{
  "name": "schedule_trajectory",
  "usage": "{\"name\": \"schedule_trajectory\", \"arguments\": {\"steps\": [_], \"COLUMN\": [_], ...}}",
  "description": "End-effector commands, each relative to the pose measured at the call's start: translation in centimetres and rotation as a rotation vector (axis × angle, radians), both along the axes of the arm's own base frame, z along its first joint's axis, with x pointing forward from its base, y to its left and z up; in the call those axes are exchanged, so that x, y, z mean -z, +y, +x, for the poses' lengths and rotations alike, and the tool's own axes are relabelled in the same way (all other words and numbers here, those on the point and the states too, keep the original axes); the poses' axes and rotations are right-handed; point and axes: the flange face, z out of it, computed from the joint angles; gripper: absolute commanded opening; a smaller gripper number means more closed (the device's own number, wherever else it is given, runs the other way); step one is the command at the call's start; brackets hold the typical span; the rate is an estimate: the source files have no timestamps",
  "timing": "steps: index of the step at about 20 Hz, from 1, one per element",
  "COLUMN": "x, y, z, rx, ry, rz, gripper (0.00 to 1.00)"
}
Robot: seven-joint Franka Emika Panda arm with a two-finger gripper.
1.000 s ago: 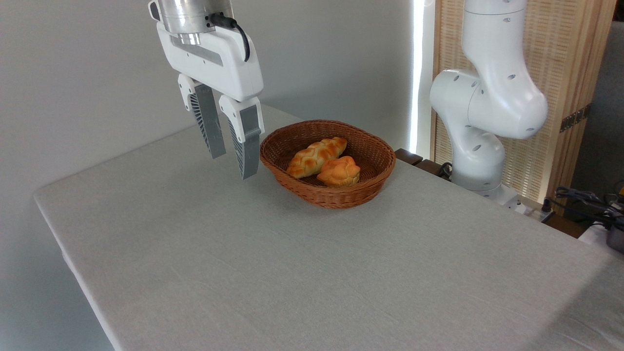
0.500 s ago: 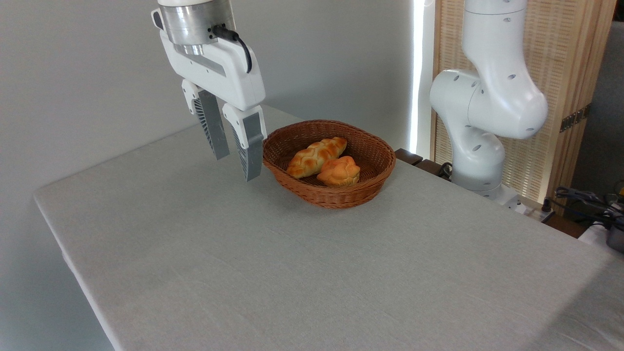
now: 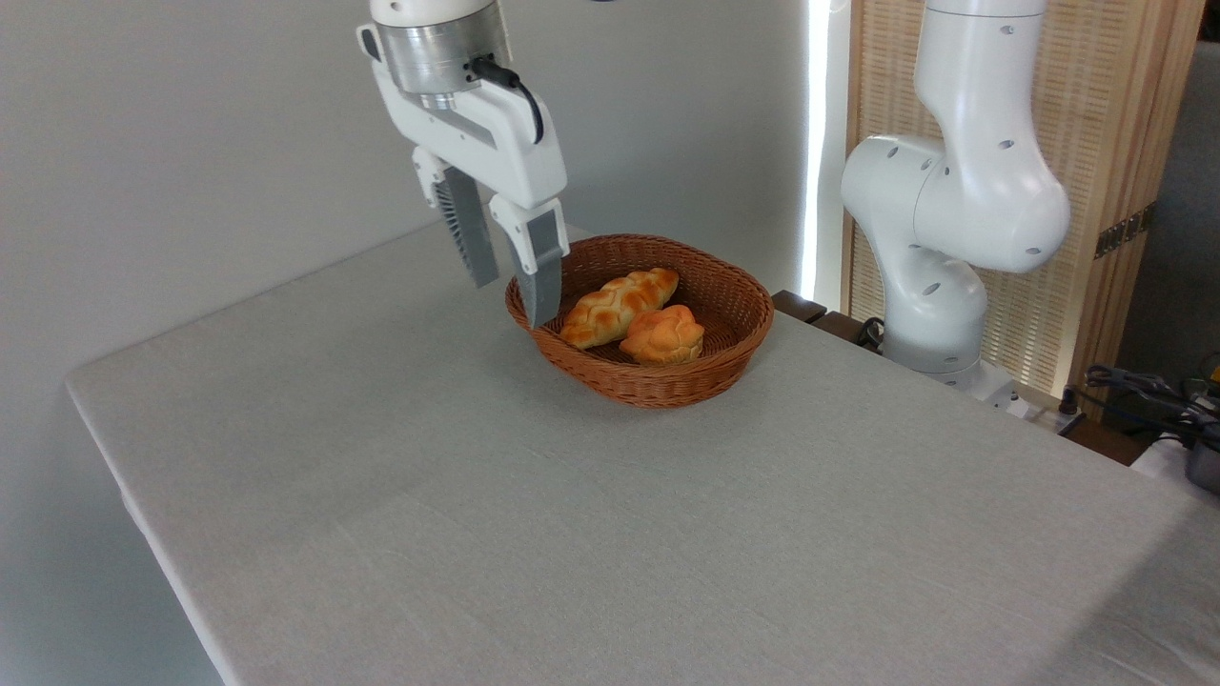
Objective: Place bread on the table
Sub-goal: 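Move the open gripper over the basket and lower onto the elongated roll, then close the gripper on the elongated golden roll in the basket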
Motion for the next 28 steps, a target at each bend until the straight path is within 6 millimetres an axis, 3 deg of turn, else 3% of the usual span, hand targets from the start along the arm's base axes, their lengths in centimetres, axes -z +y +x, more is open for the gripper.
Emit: {"name": "schedule_trajectory", "arguments": {"steps": [1,4,6,8,10,13,18,28], "x": [1.4,2.4,3.2,5.0,7.3,10.2,13.3,16.5], "y": [-4.1,-6.3,-6.2,-7.4,-8.8,-10.6,-14.3,-13.9], "z": [-6.0,-10.4,-13.1,-16.2,-17.7,-18.5,-19.9,-20.1], "rx": [0.06,0.113,0.126,0.145,0.128,0.04,0.024,0.032], "ry": [0.018,0.041,0.043,0.076,0.111,0.107,0.072,0.071], "rz": [-0.033,-0.07,-0.069,-0.069,-0.05,-0.048,-0.035,-0.009], "gripper": [1.0,1.0,1.0,1.0,1.0,1.0,1.0,1.0]}}
